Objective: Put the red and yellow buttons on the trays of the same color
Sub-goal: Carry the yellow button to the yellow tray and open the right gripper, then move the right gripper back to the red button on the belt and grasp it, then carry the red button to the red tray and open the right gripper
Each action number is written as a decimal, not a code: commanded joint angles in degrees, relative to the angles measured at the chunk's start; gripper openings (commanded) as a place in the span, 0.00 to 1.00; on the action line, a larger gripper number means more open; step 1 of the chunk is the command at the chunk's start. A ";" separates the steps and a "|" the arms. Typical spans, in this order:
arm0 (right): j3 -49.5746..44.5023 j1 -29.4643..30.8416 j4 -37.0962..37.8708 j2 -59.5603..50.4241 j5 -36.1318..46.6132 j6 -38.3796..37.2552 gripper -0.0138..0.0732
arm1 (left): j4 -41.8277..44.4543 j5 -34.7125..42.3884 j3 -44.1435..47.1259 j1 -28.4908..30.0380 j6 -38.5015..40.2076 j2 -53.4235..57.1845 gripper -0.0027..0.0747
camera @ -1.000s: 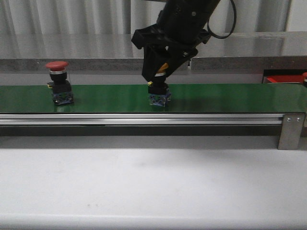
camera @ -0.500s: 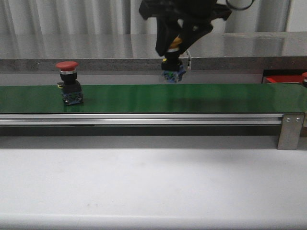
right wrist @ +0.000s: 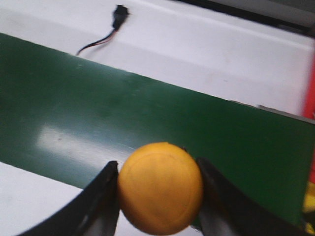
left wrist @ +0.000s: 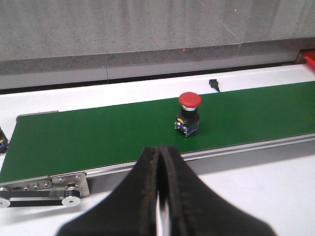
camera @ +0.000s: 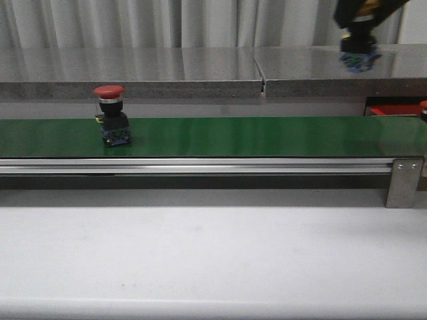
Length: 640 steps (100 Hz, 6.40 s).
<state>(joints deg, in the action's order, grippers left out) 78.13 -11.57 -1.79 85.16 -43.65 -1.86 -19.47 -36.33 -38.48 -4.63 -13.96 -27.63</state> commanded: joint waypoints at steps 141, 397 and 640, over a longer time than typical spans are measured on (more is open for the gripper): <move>-20.11 30.41 -11.03 6.08 16.01 6.72 0.37 | -1.34 4.19 -1.56 -0.44 -0.11 -0.43 0.01; 11.44 -6.21 -17.50 15.59 -2.93 35.86 0.85 | -1.34 4.19 -1.56 -0.44 -0.11 -0.43 0.01; 11.33 24.46 -7.08 19.10 12.12 12.98 0.21 | -1.34 4.19 -1.56 -0.44 -0.11 -0.43 0.01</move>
<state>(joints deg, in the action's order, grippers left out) 87.69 12.17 -8.17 105.70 -37.20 12.46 -19.47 -36.33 -38.48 -4.63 -14.07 -27.63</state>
